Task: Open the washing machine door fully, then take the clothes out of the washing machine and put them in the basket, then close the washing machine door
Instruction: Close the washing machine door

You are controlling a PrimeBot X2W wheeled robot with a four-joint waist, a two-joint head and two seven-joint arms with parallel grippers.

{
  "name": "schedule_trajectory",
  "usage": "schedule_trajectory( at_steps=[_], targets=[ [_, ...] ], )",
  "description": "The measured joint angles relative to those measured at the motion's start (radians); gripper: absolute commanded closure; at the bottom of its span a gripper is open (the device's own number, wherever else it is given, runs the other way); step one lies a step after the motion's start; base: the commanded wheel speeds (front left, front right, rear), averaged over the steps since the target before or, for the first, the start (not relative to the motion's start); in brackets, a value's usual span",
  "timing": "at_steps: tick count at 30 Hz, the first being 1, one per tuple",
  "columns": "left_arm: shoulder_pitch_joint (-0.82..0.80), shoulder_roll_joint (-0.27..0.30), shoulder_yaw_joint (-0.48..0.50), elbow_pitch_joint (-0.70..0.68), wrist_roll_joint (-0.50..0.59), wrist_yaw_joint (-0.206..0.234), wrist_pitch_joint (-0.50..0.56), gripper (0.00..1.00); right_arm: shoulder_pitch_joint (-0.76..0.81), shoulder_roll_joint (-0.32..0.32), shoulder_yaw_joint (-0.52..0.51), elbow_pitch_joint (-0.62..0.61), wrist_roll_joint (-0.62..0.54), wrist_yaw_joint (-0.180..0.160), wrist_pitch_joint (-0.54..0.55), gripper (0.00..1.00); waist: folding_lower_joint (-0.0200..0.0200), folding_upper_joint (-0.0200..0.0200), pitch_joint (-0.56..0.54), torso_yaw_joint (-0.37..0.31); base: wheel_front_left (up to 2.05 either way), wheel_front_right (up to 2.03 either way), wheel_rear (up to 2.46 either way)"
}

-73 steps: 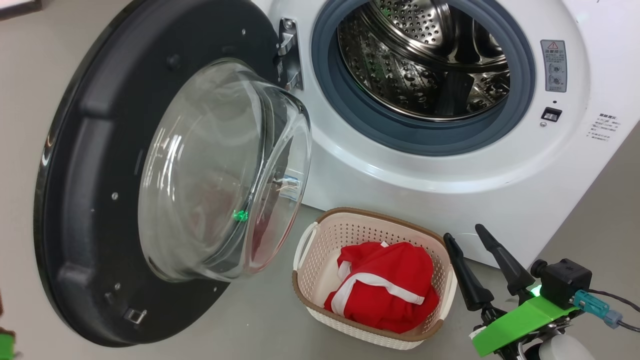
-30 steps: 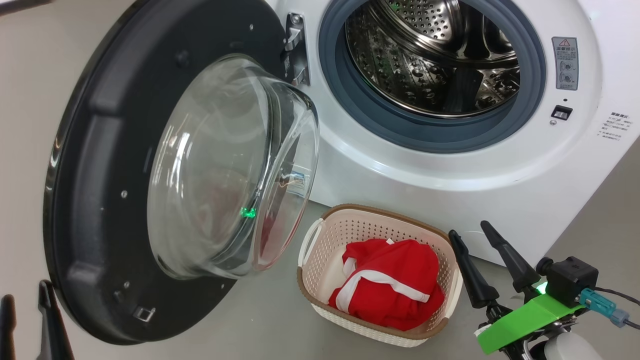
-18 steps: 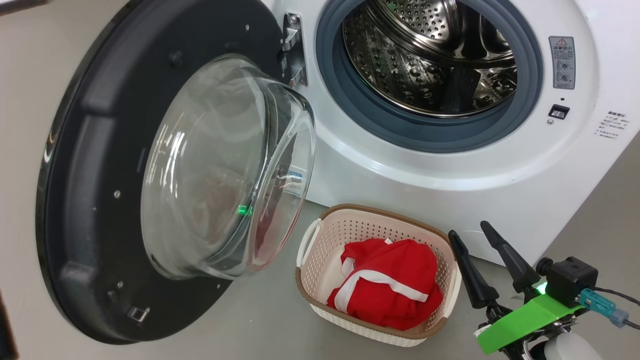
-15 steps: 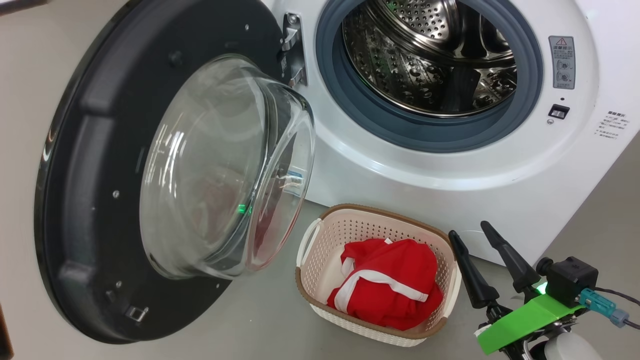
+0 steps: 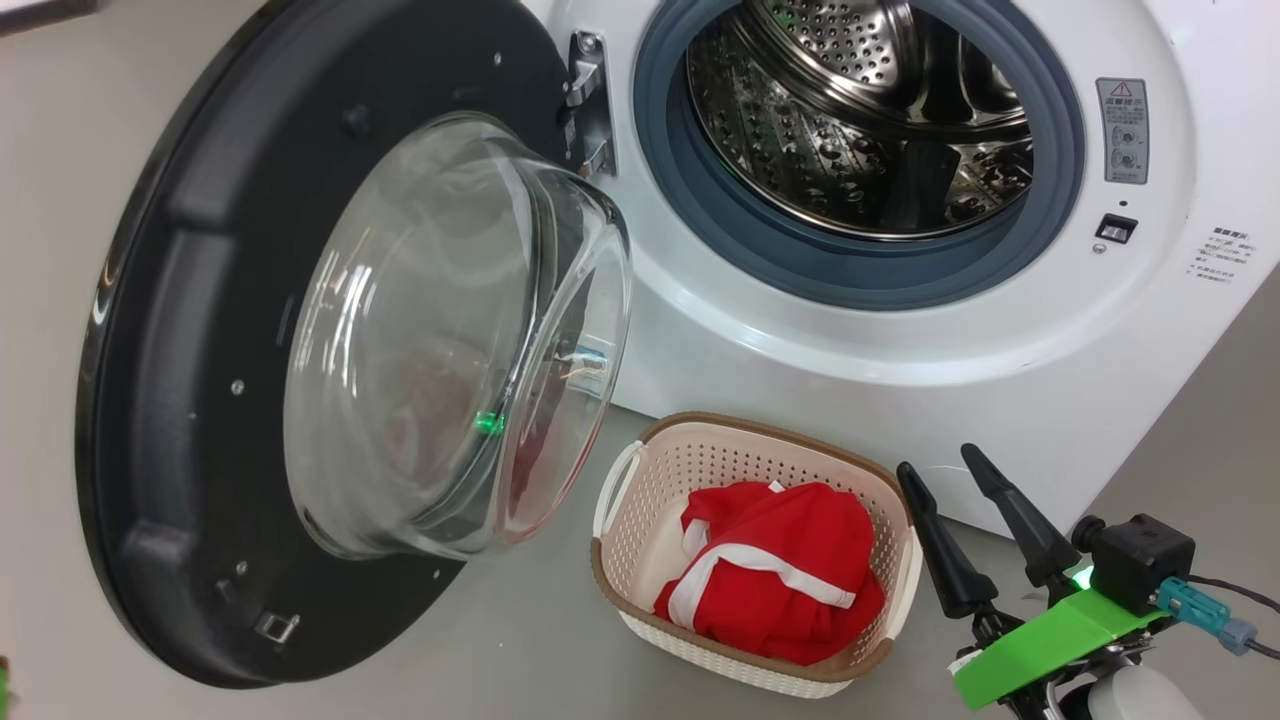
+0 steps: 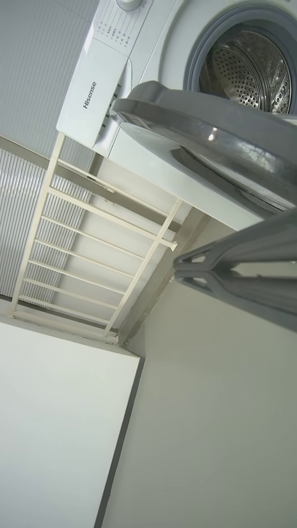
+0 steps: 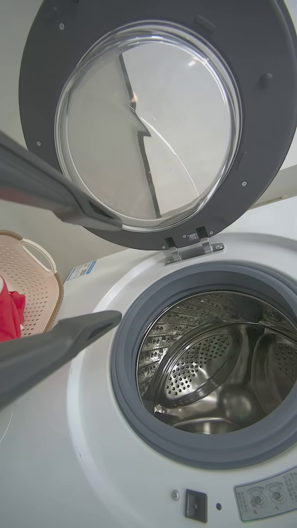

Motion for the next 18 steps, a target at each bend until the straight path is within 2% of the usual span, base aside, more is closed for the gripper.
schedule_trajectory(
  at_steps=[8, 15, 18],
  targets=[
    [-0.1, 0.025, 0.035, -0.004, -0.232, 0.064, 0.208, 1.0, 0.0, 0.002, 0.001, 0.001, 0.0, 0.0, 0.0, 0.0, 0.0, 0.0, -0.009, -0.008, 0.0, 0.0, 0.0],
    [-0.177, 0.029, 0.062, 0.021, -0.417, 0.162, 0.375, 1.0, 0.0, 0.007, 0.003, 0.002, 0.001, 0.0, 0.0, 0.0, 0.0, 0.0, -0.01, -0.021, 0.0, 0.0, 0.0],
    [-0.207, 0.03, 0.073, 0.041, -0.501, 0.218, 0.452, 1.0, 0.0, 0.008, 0.005, 0.002, 0.001, 0.0, 0.0, 0.0, 0.0, 0.0, -0.011, -0.028, 0.0, 0.0, 0.0]
  ],
)
